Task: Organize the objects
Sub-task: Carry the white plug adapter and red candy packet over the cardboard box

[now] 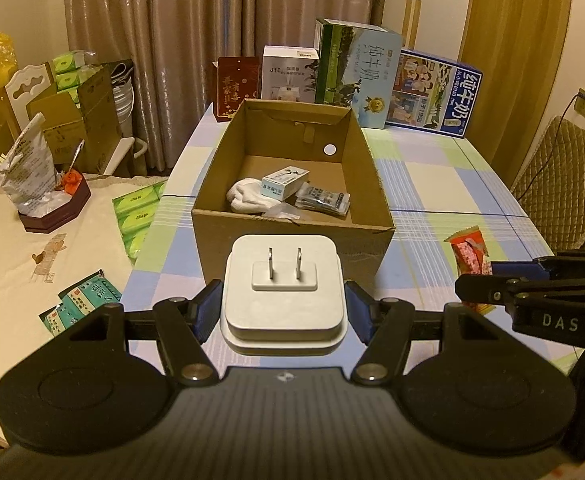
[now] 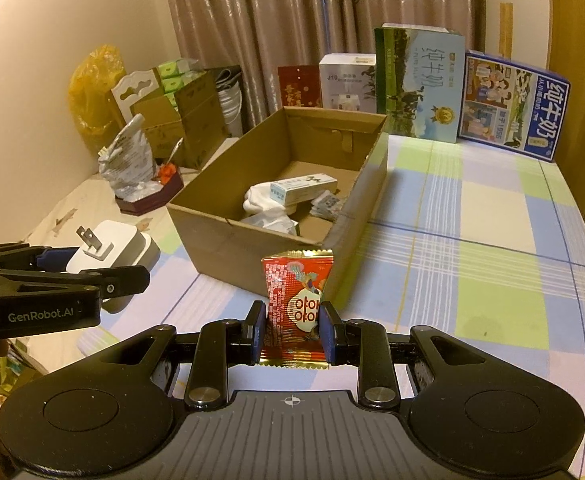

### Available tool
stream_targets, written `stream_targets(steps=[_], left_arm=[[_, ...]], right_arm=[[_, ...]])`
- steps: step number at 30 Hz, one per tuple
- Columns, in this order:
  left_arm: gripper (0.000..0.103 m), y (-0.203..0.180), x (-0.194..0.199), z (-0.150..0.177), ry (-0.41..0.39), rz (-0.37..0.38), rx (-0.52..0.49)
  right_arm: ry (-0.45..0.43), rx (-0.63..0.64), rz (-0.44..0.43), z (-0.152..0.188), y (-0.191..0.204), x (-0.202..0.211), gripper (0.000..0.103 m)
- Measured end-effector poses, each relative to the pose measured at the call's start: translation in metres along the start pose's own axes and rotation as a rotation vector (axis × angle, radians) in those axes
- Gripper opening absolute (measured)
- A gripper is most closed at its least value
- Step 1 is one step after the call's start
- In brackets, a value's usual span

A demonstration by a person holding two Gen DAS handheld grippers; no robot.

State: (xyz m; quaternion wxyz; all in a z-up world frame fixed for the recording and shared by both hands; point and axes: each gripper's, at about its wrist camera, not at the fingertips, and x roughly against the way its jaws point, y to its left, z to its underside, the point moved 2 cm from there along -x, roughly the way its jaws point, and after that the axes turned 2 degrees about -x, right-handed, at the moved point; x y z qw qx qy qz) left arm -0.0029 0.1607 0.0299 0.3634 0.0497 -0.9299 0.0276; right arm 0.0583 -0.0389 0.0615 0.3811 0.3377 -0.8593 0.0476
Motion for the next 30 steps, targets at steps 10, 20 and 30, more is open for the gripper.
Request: stream_targets(steps=[10, 20, 30], left_arm=[[0.060, 0.003, 0.000, -0.003, 0.000, 0.003, 0.002], [0.060, 0.008, -0.004, -0.011, -0.002, 0.004, 0.000], [0.060, 0.017, -0.016, -0.031, -0.012, 0.004, -0.015]], right_arm=[[-0.012, -0.003, 0.012, -0.004, 0.002, -0.004, 0.025], [-0.014, -0.002, 0.011, -0.012, 0.003, -0.009, 0.025], [-0.016, -0.007, 0.013, -0.030, 0.005, -0.022, 0.025]])
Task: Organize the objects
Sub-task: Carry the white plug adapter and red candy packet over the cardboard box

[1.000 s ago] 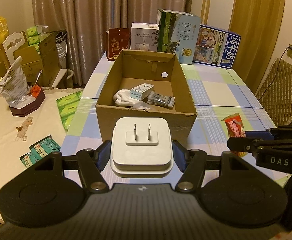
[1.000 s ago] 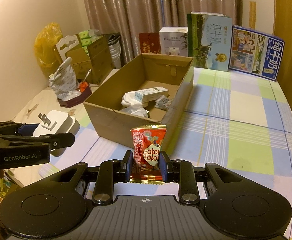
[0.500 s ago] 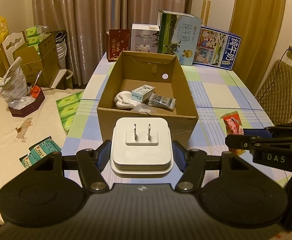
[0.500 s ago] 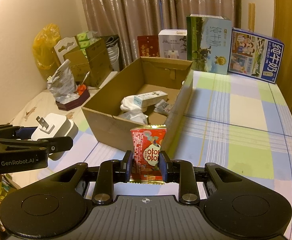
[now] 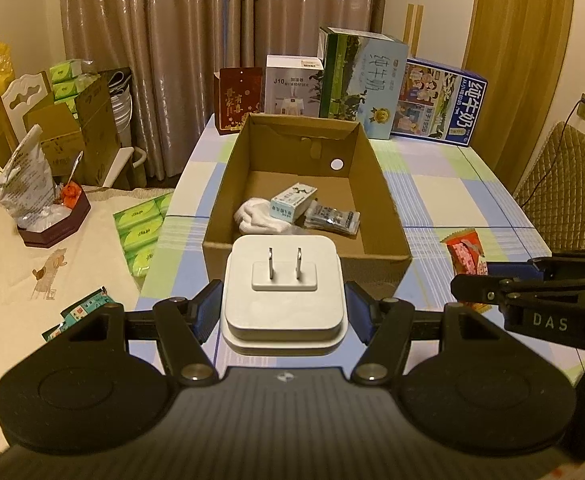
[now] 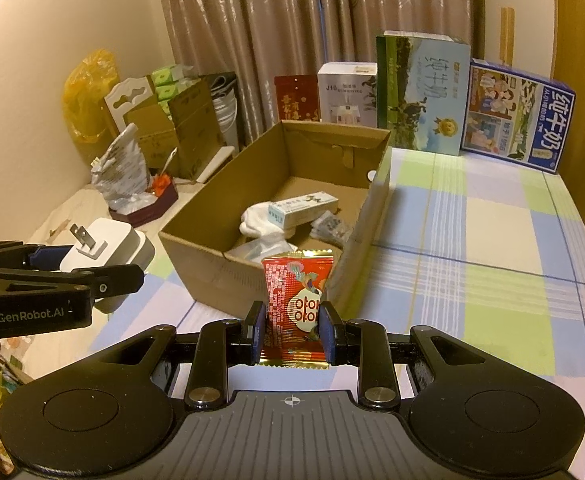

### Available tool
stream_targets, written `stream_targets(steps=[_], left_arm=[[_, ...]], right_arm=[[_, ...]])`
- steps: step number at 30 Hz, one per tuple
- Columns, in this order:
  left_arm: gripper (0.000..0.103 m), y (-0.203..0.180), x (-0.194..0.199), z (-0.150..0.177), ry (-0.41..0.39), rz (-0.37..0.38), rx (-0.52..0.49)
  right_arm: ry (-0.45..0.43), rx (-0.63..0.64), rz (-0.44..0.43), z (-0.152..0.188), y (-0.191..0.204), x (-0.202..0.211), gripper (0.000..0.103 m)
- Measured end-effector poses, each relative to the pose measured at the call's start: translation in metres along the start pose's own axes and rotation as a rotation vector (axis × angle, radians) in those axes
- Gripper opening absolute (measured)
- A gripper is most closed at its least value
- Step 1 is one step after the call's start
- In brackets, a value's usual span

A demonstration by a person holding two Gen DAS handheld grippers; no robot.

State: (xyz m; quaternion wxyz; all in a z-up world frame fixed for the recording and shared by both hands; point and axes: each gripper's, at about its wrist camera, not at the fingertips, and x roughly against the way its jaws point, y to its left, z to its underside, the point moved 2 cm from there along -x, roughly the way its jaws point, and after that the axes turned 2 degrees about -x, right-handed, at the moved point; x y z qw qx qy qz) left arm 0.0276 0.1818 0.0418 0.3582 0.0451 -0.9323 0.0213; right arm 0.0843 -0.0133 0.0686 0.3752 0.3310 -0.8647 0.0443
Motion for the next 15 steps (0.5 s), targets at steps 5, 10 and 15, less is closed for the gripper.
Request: stream_targets(steps=[5, 10, 15], left_arm=[[0.060, 0.006, -0.010, -0.011, 0.000, 0.005, -0.012], [0.060, 0.008, -0.021, -0.026, -0.002, 0.011, -0.028], [0.060, 0.013, -0.033, -0.042, -0.005, 0.023, -0.035]], right_arm=[[-0.006, -0.007, 0.000, -0.018, 0.000, -0.011, 0.025], [-0.011, -0.002, -0.003, -0.036, 0.002, -0.024, 0.025], [-0.001, 0.002, -0.012, -0.051, 0.005, -0.042, 0.025]])
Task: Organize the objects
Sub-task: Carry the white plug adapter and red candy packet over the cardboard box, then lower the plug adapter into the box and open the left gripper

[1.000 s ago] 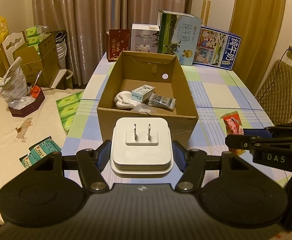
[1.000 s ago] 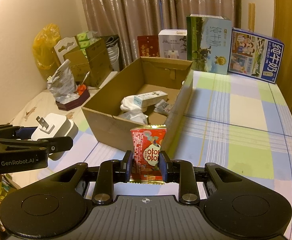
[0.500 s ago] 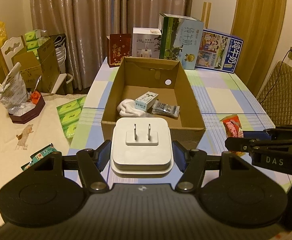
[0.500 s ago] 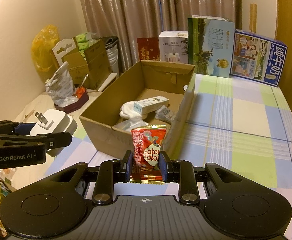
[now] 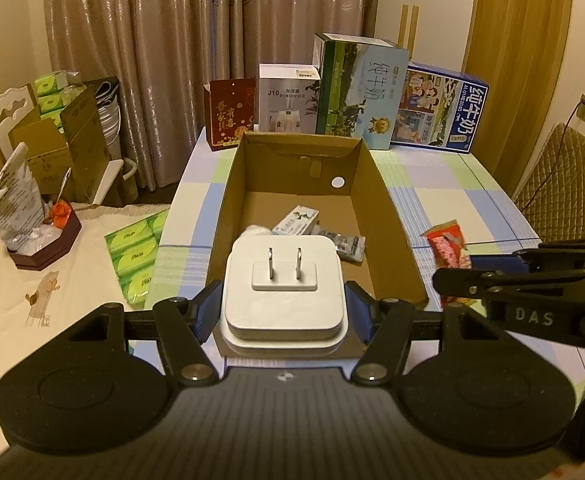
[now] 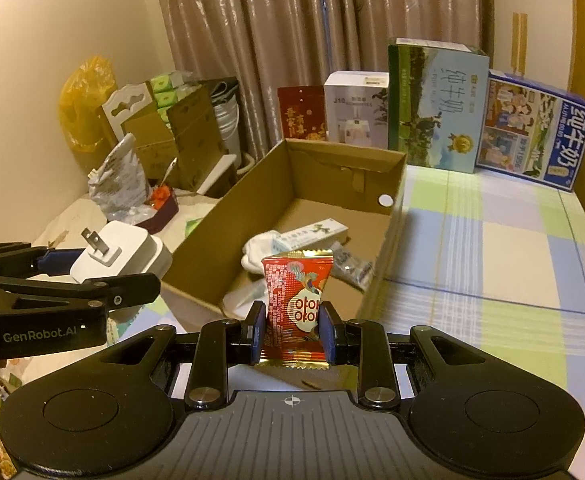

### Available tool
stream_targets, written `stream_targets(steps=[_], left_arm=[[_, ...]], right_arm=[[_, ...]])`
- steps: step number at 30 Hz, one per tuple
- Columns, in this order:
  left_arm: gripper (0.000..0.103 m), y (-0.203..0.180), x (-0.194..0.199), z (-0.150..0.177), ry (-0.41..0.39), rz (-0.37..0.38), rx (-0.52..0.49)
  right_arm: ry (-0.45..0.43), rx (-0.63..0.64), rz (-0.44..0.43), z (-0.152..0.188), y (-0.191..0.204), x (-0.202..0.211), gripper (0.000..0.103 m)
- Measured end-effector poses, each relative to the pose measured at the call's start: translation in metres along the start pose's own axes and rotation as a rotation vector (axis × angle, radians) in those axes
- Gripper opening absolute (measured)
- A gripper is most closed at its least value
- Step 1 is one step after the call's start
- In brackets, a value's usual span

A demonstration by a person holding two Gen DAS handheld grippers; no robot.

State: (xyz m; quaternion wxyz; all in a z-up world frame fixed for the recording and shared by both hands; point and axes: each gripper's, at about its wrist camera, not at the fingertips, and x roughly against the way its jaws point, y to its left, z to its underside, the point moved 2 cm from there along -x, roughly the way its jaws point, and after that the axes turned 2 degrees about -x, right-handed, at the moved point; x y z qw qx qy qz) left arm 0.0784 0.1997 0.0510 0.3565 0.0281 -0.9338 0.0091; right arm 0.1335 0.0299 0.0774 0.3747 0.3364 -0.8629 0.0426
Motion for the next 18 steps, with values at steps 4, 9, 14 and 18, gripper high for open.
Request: stream_targets(steps=[4, 9, 14, 18], left_arm=[[0.060, 0.005, -0.010, -0.012, 0.005, 0.008, -0.005], [0.060, 0.011, -0.023, -0.023, 0.013, 0.007, -0.018], [0.060, 0.017, -0.038, -0.033, 0.026, 0.006, -0.031], [0.060, 0.018, -0.050, -0.040, 0.036, 0.009, -0.043]], right_arm=[[0.009, 0.000, -0.007, -0.007, 0.000, -0.013, 0.026], [0.021, -0.011, -0.010, -0.016, -0.004, -0.028, 0.026], [0.032, -0.021, -0.011, -0.023, -0.010, -0.043, 0.026], [0.039, -0.030, -0.011, -0.027, -0.015, -0.054, 0.026]])
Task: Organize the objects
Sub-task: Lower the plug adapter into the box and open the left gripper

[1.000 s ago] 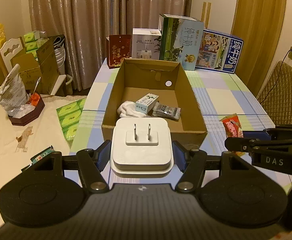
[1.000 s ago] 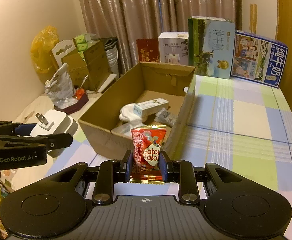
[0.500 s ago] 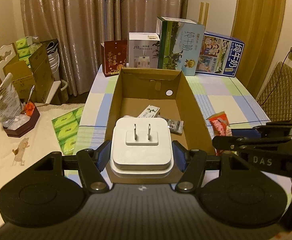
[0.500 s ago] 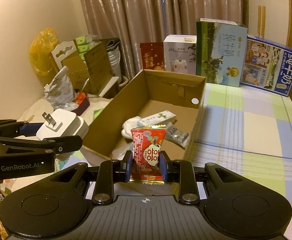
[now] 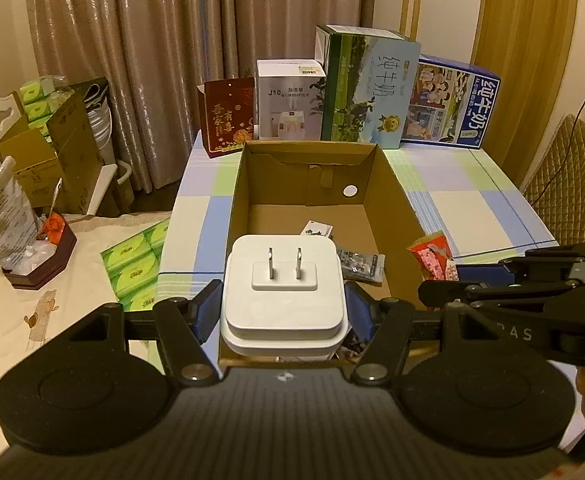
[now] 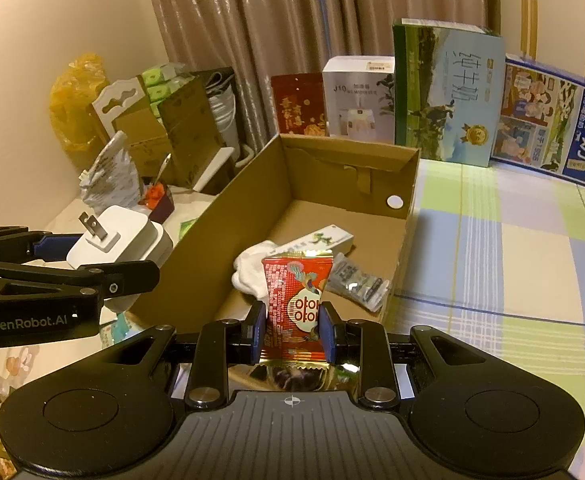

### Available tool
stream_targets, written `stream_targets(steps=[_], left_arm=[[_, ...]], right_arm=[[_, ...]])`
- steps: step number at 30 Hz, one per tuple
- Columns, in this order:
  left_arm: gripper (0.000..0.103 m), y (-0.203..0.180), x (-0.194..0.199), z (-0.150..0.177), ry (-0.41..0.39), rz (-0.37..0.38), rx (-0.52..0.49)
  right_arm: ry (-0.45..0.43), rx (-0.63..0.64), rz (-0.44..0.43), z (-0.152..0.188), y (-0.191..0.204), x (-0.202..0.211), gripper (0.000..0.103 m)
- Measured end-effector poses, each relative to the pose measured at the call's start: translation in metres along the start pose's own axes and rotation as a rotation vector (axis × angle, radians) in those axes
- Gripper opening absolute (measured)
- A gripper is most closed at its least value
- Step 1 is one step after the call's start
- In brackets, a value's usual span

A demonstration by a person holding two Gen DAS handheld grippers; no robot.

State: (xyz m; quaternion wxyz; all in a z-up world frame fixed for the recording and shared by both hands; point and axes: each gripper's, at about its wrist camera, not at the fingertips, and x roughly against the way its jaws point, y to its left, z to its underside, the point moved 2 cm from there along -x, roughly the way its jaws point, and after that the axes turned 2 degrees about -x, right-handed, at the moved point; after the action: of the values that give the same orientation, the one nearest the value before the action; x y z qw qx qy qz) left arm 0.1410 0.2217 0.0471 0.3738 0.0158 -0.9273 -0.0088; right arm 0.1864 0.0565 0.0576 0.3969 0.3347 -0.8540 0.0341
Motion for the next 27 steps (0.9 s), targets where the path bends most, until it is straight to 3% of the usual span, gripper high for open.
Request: stream_targets(steps=[27], left_arm=[[0.060, -0.002, -0.069, -0.020, 0.058, 0.029, -0.036]], right_arm=[[0.004, -0.037, 0.009, -0.023, -0.030, -0.035, 0.025]])
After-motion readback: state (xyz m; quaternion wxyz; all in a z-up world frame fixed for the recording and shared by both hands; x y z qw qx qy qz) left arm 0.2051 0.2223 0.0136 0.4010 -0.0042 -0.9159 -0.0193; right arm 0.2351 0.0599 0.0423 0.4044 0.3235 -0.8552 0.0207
